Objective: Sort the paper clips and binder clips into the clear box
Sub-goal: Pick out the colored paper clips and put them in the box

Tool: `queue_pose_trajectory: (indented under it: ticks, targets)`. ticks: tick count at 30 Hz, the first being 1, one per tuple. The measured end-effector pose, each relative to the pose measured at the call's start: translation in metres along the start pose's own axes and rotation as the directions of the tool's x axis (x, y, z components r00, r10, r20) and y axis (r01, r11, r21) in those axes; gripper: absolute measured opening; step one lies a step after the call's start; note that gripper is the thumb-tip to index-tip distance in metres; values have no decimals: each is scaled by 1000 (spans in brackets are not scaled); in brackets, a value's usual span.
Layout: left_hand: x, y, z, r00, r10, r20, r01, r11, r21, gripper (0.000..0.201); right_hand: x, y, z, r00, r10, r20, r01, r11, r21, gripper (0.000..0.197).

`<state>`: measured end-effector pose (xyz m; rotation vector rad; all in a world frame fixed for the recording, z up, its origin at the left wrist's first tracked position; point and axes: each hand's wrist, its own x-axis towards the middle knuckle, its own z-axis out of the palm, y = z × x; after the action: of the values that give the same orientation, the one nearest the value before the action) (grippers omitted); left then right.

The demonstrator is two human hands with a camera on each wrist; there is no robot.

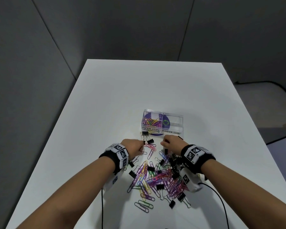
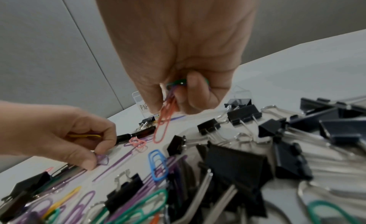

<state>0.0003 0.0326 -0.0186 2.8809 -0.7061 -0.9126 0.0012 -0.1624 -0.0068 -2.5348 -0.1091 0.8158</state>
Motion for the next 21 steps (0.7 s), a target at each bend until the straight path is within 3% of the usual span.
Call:
queue_pose_trajectory:
  ticks: [4, 8, 10, 13, 17, 21]
  targets:
    - [-2, 3, -1, 999, 38, -29, -37, 999, 34, 25, -1, 5, -2, 1000, -1, -27, 1, 1000, 9, 15]
    - [-6, 9, -6, 995, 19, -97, -22, 999, -35, 17, -3, 6, -5, 998, -28, -63, 32, 997, 69, 15]
    - [-6, 12, -9, 995, 1, -96, -9, 997, -74, 24, -4, 6, -5, 997, -22, -74, 27, 997, 69, 13]
    - [-5, 19, -11, 998, -1, -66, -3, 998, -68, 38, -4, 4, -4, 999, 24, -48, -24, 1000, 10, 13]
    - [-1, 29, -14, 999, 0, -36, -3, 998, -68, 28, -3, 1, 4, 998, 37, 53, -24, 971, -240, 32]
    - [4, 31, -12, 998, -23, -52, 17, 994, -109, 32, -3, 2, 15, 998, 27, 53, -7, 936, -352, 33]
